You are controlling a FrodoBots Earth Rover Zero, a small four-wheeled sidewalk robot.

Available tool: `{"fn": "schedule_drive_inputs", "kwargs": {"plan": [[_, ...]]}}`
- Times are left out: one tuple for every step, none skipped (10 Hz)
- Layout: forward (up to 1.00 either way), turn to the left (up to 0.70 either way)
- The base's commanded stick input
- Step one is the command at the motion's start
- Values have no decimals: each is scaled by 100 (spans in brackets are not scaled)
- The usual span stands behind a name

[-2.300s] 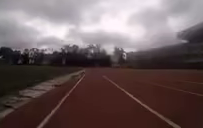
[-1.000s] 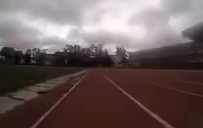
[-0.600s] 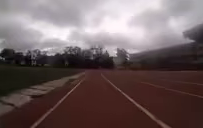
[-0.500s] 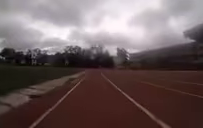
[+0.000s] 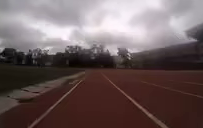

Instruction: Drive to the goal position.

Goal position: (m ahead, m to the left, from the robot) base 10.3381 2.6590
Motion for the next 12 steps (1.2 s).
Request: {"fn": "schedule_drive_inputs", "kwargs": {"plan": [[70, 0], [70, 0], [70, 0], [70, 0], [70, 0], [70, 0], [70, 0], [70, 0], [70, 0], [70, 0], [70, 0], [70, 0]]}}
